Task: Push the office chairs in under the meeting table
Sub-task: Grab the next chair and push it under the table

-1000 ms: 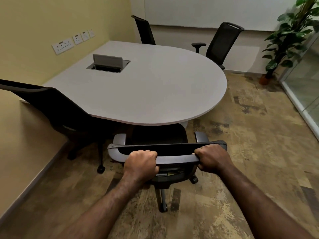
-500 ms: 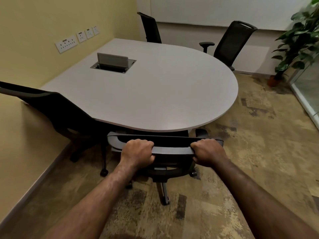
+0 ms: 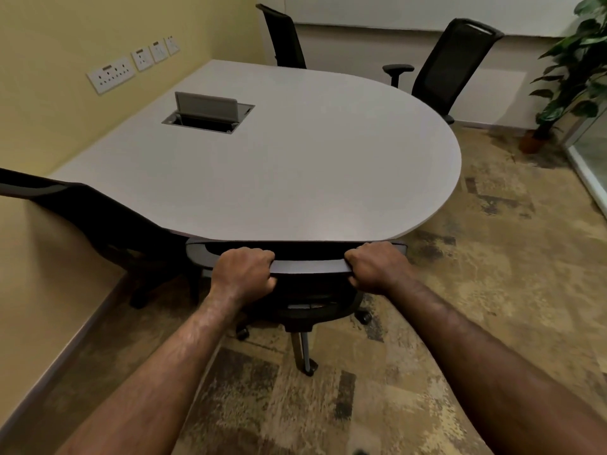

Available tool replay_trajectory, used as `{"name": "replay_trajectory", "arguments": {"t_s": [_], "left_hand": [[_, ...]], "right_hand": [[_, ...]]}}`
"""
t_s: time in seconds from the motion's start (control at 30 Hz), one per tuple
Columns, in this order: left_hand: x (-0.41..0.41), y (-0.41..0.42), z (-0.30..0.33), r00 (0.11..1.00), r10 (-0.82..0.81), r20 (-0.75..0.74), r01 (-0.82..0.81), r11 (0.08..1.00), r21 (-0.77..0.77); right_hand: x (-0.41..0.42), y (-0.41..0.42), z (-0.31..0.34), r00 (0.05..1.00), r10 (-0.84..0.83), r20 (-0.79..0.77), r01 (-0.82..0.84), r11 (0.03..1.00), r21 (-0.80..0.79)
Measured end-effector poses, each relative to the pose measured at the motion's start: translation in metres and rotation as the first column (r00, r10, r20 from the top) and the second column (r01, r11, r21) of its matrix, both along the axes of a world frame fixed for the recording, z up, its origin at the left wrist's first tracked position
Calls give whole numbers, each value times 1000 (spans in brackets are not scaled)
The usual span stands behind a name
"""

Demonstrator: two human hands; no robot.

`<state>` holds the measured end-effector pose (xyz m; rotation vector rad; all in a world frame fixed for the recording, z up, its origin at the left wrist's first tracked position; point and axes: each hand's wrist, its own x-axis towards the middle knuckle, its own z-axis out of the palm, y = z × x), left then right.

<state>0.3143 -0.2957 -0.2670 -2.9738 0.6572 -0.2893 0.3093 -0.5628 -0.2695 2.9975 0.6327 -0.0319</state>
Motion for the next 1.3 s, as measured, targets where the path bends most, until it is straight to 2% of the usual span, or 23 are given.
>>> {"name": "replay_trajectory", "arguments": {"t_s": [0.23, 0.37, 0.53, 0.67, 1.0, 1.2, 1.3], "left_hand": [[6, 2, -2, 1000, -6, 25, 7, 1000, -25], [6, 14, -3, 998, -51, -22, 50, 998, -45], [6, 39, -1, 998, 37, -46, -38, 999, -19], [-15, 25, -4, 997, 32, -70, -33, 999, -15], [-63, 18, -1, 999, -34, 24, 35, 999, -34], [-107, -3, -3, 998, -59, 11, 60, 997, -58], [-130, -14, -2, 997, -79, 9, 80, 993, -92]], "right_hand": [[7, 1, 2, 1000, 8, -4, -8, 1000, -11], [5, 0, 3, 1000, 14, -3, -14, 1000, -11], [-1, -9, 2, 1000, 23, 4, -23, 999, -32], [-15, -20, -3, 1000, -1, 3, 1, 999, -49], [-65, -30, -6, 1000, 1, 29, 1, 999, -47], [-107, -52, -3, 990, 21, 141, -25, 999, 25], [-128, -63, -1, 990, 36, 139, -44, 998, 51]]}}
